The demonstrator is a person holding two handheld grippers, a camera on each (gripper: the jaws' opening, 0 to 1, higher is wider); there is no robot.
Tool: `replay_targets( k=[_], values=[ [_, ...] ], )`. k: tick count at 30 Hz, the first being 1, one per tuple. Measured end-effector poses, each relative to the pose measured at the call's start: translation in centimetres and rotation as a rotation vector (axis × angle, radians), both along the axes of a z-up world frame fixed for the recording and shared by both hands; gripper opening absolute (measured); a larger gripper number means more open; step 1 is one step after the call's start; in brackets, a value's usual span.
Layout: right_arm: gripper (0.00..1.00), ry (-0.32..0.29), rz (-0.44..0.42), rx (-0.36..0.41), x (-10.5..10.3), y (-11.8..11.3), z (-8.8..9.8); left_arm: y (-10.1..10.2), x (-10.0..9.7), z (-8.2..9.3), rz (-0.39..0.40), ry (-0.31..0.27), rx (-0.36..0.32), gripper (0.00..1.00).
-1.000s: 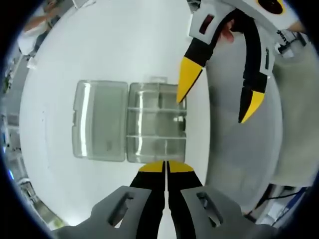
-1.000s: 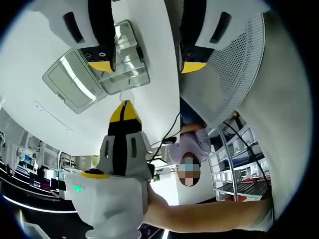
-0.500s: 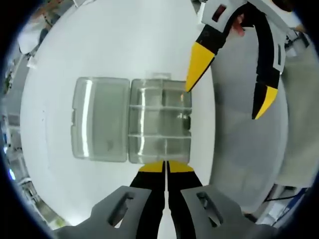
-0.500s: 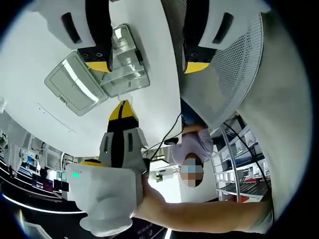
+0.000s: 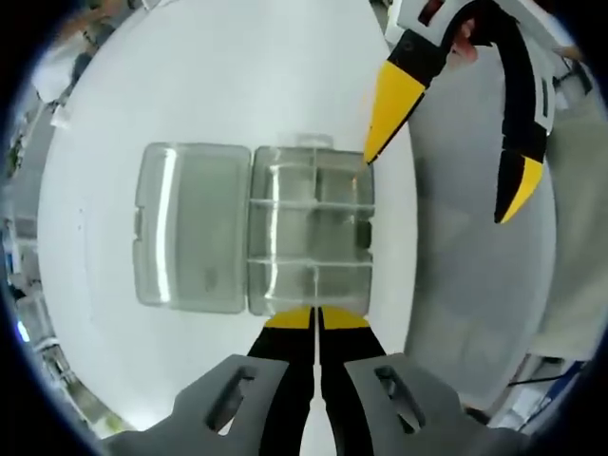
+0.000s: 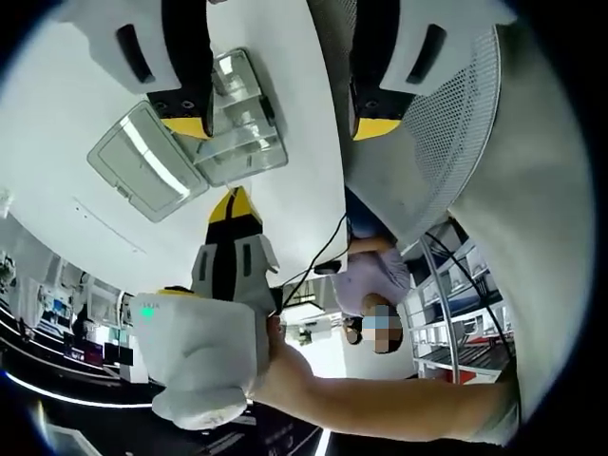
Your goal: Insert the divider into the dual guide fixture by aligning both edges with the guide slots and pushing it downward to the bottom, including one-sided entry, uneven engagement, binding, and posture correction.
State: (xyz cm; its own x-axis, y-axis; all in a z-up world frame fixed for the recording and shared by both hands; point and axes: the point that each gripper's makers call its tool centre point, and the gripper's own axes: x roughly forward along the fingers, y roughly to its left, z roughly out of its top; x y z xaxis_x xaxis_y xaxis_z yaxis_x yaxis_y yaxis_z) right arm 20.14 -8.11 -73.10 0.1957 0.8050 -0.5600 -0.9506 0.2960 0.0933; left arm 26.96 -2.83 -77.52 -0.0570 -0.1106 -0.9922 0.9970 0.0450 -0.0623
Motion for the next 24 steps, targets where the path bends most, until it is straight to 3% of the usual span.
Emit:
replay_targets(
  k=[24],
  values=[
    [0.54, 0.019, -0.008, 0.017, -0.2, -0.2, -0.2, 0.0, 0.3, -1.2, 0.004, -0.006, 0.014, 0.0]
  ],
)
